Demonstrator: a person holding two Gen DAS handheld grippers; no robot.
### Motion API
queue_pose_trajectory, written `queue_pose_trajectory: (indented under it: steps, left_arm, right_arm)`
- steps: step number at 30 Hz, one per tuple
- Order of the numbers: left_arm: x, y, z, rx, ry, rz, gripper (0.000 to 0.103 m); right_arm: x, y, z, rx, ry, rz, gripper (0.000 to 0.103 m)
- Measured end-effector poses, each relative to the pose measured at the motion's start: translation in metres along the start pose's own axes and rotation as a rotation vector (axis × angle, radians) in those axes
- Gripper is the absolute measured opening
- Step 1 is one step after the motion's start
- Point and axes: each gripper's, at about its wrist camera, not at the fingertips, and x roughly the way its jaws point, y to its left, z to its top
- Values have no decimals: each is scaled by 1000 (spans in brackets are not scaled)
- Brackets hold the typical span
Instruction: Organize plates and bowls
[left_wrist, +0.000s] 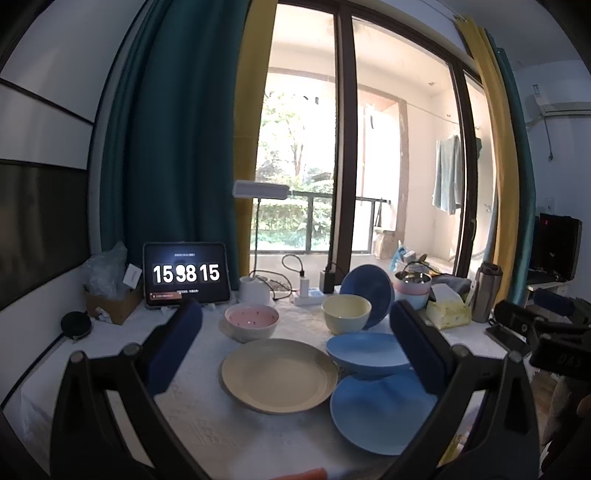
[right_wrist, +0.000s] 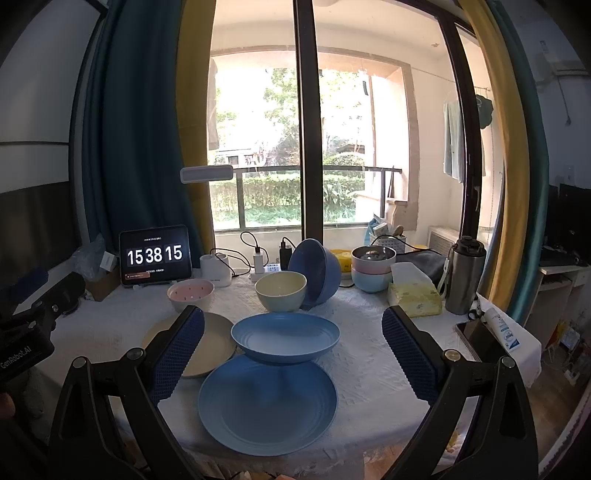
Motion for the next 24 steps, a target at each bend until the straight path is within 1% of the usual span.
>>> queue_pose_trajectory:
  steps: [24]
  left_arm:
    - [1,-2,5,0,1,-11,102]
  right_arm:
    - [2,-7,-1,14,-1,-8,99]
